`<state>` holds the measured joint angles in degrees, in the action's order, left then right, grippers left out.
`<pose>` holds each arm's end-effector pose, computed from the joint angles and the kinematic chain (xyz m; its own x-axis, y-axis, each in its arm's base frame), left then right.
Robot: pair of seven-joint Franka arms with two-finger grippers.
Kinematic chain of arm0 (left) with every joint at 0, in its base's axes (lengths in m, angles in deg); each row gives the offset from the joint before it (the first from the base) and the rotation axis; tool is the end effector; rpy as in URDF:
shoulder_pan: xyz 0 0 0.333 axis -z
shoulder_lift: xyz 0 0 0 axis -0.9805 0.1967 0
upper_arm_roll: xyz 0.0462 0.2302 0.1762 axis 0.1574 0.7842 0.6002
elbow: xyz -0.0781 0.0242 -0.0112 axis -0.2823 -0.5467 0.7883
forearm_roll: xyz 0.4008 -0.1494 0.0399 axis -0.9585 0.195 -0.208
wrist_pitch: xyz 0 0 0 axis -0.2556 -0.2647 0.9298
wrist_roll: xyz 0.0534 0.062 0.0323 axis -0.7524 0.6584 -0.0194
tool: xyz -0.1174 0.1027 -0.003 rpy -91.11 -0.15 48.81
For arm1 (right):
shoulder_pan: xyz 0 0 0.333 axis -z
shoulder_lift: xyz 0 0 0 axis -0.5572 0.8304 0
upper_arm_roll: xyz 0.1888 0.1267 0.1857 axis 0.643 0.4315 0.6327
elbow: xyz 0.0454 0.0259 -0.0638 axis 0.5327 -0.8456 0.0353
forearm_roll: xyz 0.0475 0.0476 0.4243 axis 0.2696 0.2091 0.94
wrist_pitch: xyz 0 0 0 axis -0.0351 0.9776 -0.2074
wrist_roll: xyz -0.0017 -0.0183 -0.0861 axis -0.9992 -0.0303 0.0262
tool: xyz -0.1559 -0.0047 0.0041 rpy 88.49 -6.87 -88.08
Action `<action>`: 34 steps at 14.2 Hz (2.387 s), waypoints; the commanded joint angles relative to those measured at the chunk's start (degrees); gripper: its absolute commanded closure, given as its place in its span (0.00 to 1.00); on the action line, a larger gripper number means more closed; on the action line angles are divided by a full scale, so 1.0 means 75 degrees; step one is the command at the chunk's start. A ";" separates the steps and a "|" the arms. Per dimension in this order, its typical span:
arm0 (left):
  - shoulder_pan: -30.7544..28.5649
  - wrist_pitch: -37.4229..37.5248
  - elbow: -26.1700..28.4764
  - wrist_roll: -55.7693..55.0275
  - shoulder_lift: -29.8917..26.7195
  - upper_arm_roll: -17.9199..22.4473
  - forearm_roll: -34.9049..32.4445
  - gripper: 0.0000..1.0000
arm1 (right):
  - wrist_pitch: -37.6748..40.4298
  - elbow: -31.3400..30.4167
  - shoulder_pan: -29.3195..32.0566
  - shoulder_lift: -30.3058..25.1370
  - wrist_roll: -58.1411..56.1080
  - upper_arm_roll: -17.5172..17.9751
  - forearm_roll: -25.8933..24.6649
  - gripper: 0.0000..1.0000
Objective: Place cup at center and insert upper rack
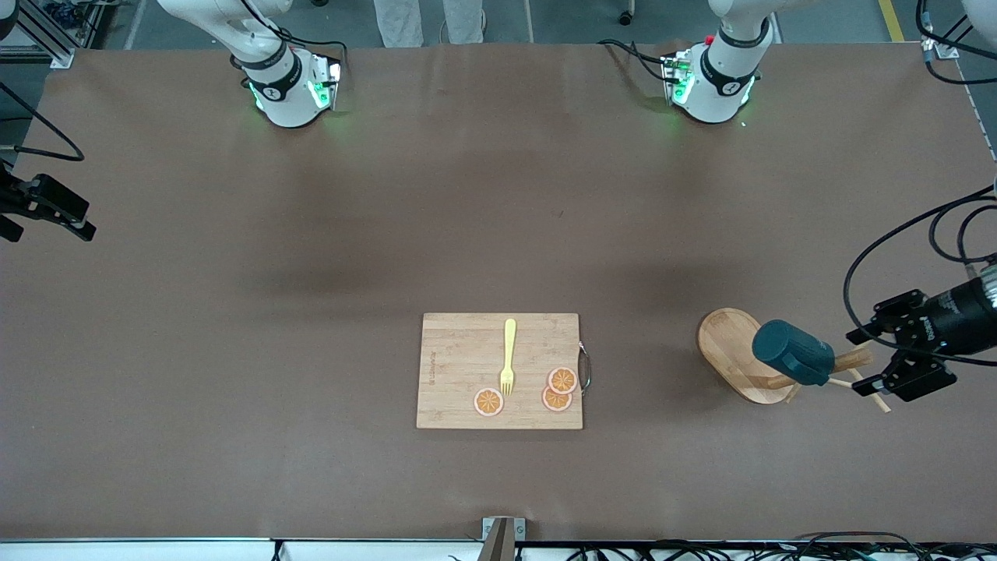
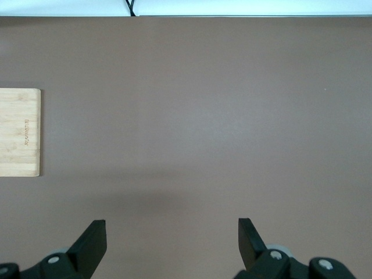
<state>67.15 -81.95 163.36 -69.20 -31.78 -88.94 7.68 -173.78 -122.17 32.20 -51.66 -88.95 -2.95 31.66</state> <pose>0.7336 0.0027 0.4521 0.5409 0.8037 -0.2481 0.8032 -0.4060 0.4359 0.6073 -0.0414 0.5651 0.9904 0.0027 0.1379 0.0020 -1.0000 0.0053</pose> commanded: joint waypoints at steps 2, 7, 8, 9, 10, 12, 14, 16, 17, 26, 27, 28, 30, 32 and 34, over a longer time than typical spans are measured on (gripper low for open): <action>-0.0036 0.0125 0.0176 0.0113 -0.0746 -0.0236 -0.0967 0.00 | -0.0004 -0.0155 0.0046 -0.0195 0.0106 0.0074 -0.0034 0.00; 0.0010 0.0956 0.0211 0.1260 -0.1426 -0.0272 -0.1895 0.00 | 0.0090 -0.0155 -0.0024 -0.0195 0.0095 0.0074 -0.0045 0.00; 0.0010 0.1050 0.0235 0.1610 -0.1497 -0.0272 -0.2023 0.00 | 0.0102 -0.0155 -0.0036 -0.0195 0.0083 0.0074 -0.0045 0.00; 0.0022 0.1202 0.0281 0.2159 -0.1660 -0.0284 -0.2279 0.00 | 0.0148 -0.0155 -0.0071 -0.0195 0.0071 0.0074 -0.0057 0.00; 0.0011 0.1400 0.0351 0.2825 -0.1824 -0.0354 -0.2491 0.00 | 0.0160 -0.0143 -0.0071 -0.0195 0.0071 0.0062 -0.0069 0.00; 0.0010 0.1892 0.0399 0.4314 -0.2071 -0.0354 -0.2738 0.00 | 0.0172 -0.0096 -0.0071 -0.0195 0.0071 0.0062 -0.0069 0.00; -0.0025 0.2303 0.0399 0.5126 -0.2305 -0.0343 -0.2820 0.00 | 0.0172 -0.0096 -0.0059 -0.0195 0.0071 0.0062 -0.0069 0.00; -0.0048 0.2620 0.0387 0.5723 -0.2539 -0.0343 -0.2821 0.00 | 0.0172 -0.0096 -0.0059 -0.0195 0.0071 0.0050 -0.0069 0.00; -0.0071 0.2691 0.0376 0.6318 -0.2668 -0.0273 -0.2809 0.00 | 0.0160 -0.0096 -0.0059 -0.0195 0.0083 0.0050 -0.0069 0.00; -0.0224 0.2984 0.0434 0.6946 -0.3033 -0.0331 -0.2821 0.00 | 0.0160 -0.0096 -0.0024 -0.0195 0.0083 0.0039 -0.0069 0.00; -0.0201 0.2984 0.0469 0.6795 -0.3033 -0.0342 -0.2821 0.00 | 0.0160 -0.0096 -0.0024 -0.0195 0.0083 0.0038 -0.0069 0.00; -0.0119 0.2973 0.0492 0.6573 -0.3033 -0.0389 -0.2821 0.00 | 0.0160 -0.0096 -0.0024 -0.0195 0.0083 0.0038 -0.0069 0.00; 0.0464 0.2961 0.0609 0.6314 -0.3009 -0.0285 -0.2972 0.00 | 0.0160 -0.0096 -0.0012 -0.0195 0.0083 0.0038 -0.0069 0.00; 0.0864 0.2961 0.0645 0.6138 -0.3021 -0.0097 -0.3184 0.00 | 0.0160 -0.0096 -0.0012 -0.0195 0.0071 0.0038 -0.0069 0.00; 0.1518 0.2961 0.0668 0.6055 -0.3033 0.0520 -0.3184 0.00 | 0.0149 -0.0096 -0.0001 -0.0195 0.0071 0.0027 -0.0115 0.00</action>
<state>74.56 -59.81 167.42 -23.51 -53.30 -89.42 -15.18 -172.95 -122.04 32.03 -51.72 -88.94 -2.82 31.66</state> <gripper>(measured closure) 0.000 0.000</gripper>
